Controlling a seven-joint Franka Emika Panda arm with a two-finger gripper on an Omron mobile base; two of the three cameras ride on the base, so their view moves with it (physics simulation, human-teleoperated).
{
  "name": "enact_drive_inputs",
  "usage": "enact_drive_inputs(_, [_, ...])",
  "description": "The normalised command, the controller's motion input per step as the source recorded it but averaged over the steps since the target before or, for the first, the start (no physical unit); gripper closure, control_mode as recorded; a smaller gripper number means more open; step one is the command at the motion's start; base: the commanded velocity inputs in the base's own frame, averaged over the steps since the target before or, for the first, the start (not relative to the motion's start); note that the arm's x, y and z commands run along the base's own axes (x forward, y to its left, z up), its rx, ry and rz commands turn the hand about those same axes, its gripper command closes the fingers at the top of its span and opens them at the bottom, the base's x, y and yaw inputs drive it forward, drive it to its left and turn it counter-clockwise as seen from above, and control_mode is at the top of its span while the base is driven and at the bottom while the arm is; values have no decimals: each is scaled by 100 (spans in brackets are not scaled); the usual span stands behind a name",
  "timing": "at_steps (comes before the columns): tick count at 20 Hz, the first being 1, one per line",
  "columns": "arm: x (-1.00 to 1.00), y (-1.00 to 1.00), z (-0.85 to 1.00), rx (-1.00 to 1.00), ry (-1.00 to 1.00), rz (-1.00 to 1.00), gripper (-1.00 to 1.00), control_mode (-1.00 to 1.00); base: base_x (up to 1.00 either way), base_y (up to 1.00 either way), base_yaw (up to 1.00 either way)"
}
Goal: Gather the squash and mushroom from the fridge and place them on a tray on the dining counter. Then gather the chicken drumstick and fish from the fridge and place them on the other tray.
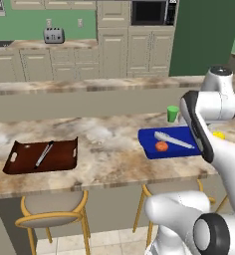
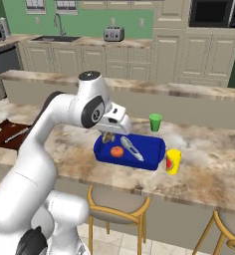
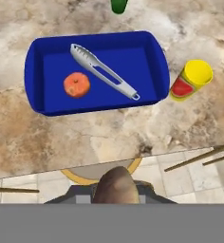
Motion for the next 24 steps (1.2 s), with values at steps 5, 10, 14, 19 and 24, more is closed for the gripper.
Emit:
enact_drive_inputs(5, [67,-22,-56,0,3,0,100,-100,0,0,0])
enact_drive_inputs(10, [56,-18,-56,0,5,0,100,-100,0,0,0])
enact_drive_inputs(14, [36,-19,-49,0,1,0,100,-100,0,0,0])
enact_drive_inputs(19, [27,-15,-43,0,0,0,100,-100,0,0,0])
enact_drive_inputs(24, [33,-19,-32,0,0,0,100,-100,0,0,0])
